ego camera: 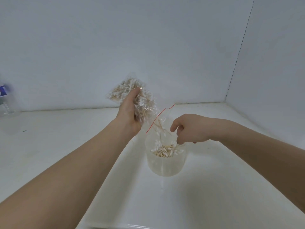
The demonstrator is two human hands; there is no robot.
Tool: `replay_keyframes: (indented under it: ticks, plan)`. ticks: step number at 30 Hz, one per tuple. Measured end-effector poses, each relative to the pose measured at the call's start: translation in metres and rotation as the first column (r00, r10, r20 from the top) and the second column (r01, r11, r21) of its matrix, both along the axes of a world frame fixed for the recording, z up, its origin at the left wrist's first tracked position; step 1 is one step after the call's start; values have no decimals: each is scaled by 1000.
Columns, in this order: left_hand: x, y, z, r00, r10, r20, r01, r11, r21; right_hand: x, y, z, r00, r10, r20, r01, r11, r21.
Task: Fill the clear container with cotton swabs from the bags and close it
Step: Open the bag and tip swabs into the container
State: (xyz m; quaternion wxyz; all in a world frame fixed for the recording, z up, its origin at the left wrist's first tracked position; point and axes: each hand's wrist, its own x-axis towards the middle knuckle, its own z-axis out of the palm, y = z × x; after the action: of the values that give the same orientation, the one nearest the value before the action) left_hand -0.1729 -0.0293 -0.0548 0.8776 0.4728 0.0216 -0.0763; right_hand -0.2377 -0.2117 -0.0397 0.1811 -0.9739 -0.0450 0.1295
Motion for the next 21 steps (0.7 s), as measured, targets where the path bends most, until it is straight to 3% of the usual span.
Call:
replay_keyframes:
  ticks: [2,6,11,15,18,21]
  plan:
    - [1,1,3,1000,-2,17,2,1000,17,1,1,3,996,-2,95,1,1000,9]
    - [-2,-3,9,999,-21,32,20,999,45,4,6,0,964,-83,253,15,966,260]
    - [-3,-10,9,997,-36,66,34,999,30,4,21,-19,988,-135,81,67,827,558]
    - [-4,-14,9,995,-68,71,65,996,54,8,27,-32,976,-190,102,76,745,663]
    - [0,-11,8,994,-65,82,61,997,53,10,20,-31,977,-182,114,72,776,627]
    - [2,-6,10,997,-48,59,46,998,42,10,12,-26,982,-144,126,68,877,475]
